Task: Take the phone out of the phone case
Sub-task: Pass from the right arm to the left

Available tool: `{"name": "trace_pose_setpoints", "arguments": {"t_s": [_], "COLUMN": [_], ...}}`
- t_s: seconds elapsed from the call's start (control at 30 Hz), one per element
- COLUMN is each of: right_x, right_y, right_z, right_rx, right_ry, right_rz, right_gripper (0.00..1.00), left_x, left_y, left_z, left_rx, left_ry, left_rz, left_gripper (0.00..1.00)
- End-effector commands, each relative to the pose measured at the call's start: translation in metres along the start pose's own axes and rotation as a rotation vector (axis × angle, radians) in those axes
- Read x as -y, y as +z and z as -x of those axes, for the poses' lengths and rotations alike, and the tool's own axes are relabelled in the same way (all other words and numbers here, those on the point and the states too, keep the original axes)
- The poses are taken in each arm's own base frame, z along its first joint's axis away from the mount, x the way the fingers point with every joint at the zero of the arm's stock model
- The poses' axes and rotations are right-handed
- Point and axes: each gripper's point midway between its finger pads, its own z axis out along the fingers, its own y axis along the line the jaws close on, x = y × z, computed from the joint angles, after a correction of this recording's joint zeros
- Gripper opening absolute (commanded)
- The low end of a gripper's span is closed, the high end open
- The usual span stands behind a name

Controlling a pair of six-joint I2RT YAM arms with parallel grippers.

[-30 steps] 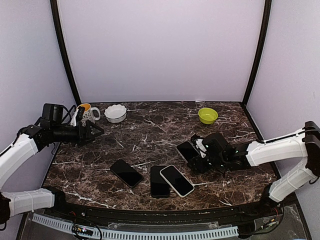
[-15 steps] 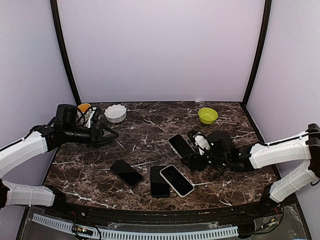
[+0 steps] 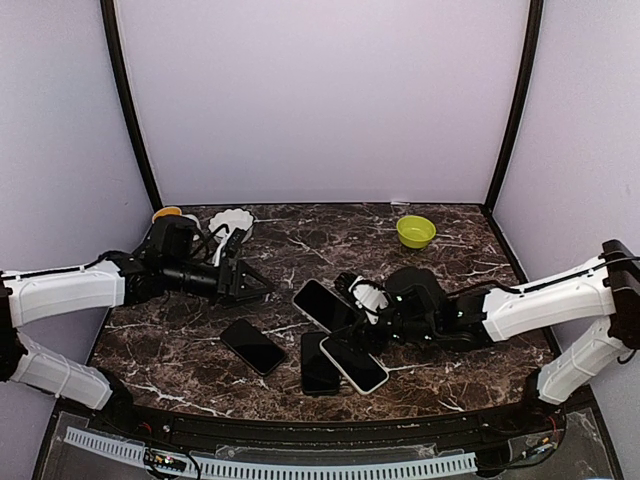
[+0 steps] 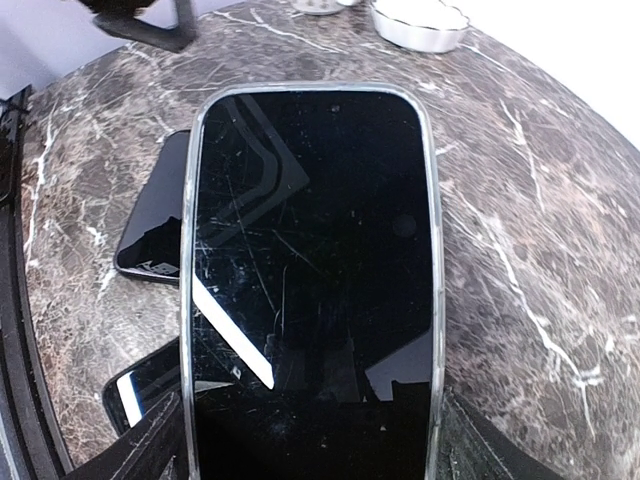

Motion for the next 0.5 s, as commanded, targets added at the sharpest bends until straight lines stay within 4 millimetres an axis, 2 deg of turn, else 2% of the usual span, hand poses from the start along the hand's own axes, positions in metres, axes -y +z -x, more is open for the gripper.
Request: {"name": "trace_pose_setpoints", "arguments": {"t_s": [0.0,0.17,0.33,0.47], "right_x": [-0.014,-0.027,-0.03,-0.032], "right_y": [0.002,0.009,0.011,0.013], "right_z": [0.05,0.055,0.063,0.066], "right_rx": [0.125,0.116,0.148,0.147], "right_ry": [-0.054,-0.063,-0.067,-0.083], "right_rz": [0.015,0.048,0.049,0.046], "right_gripper": [0.0,0.0,0.0,0.0], "left_x": [0.013,0.012,0.013,0.017], "left_y": [0.005,0.013,0.019,0.023], "left_z": [0.012,0.005,-0.004,-0.004], "left_rx": [0.049,0.021,-0.01,-0.011], "left_ry": [0.032,0.026,0.018,0.014], "left_rz": [-0.019,-0.024,-0.034,-0.063], "left_gripper": [0.7,0.68,0.63,0.57]}}
